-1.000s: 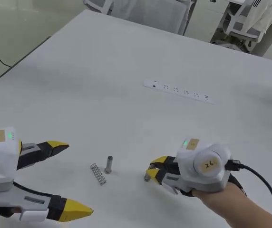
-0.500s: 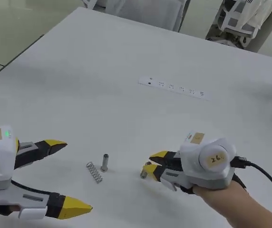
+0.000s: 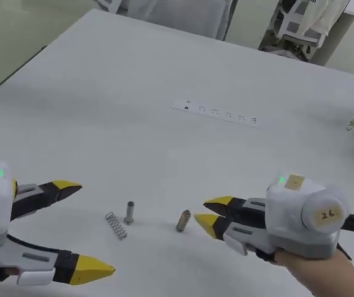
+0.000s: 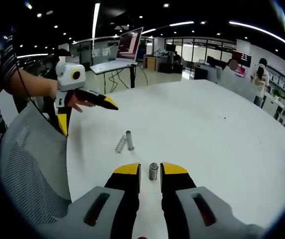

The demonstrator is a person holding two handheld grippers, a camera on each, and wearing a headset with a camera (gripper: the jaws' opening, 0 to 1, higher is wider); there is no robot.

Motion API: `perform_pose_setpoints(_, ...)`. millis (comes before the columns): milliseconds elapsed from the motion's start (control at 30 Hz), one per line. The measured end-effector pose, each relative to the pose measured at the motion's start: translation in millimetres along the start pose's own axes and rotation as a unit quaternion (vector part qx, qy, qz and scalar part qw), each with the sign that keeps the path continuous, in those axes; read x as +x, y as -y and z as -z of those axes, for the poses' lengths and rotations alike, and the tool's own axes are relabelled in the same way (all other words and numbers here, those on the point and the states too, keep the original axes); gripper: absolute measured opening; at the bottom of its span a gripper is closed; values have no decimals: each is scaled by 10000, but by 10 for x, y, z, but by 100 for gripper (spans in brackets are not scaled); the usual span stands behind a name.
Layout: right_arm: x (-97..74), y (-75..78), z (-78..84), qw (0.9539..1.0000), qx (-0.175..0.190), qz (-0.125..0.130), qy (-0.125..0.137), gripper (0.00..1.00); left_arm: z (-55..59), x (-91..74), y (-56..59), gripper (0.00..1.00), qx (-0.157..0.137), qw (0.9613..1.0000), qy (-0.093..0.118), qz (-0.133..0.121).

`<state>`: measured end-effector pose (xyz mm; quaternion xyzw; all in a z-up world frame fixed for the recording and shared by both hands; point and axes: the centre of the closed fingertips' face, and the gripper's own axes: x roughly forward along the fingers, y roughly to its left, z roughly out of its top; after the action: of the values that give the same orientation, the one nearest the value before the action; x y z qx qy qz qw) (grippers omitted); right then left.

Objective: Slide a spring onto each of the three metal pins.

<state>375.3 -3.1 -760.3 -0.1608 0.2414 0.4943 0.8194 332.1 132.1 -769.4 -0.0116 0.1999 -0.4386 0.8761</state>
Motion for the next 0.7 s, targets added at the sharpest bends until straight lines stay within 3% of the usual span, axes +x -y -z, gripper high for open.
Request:
perform_pose_setpoints(400, -207, -24, 254, 9995, 247, 87, -172, 13, -26, -21, 10, 97, 16, 10000, -13, 15)
perform_pose_setpoints(700, -329, -9, 272, 9988, 429, 231, -96, 13, -21, -34, 7, 96, 20, 10000, -30, 8)
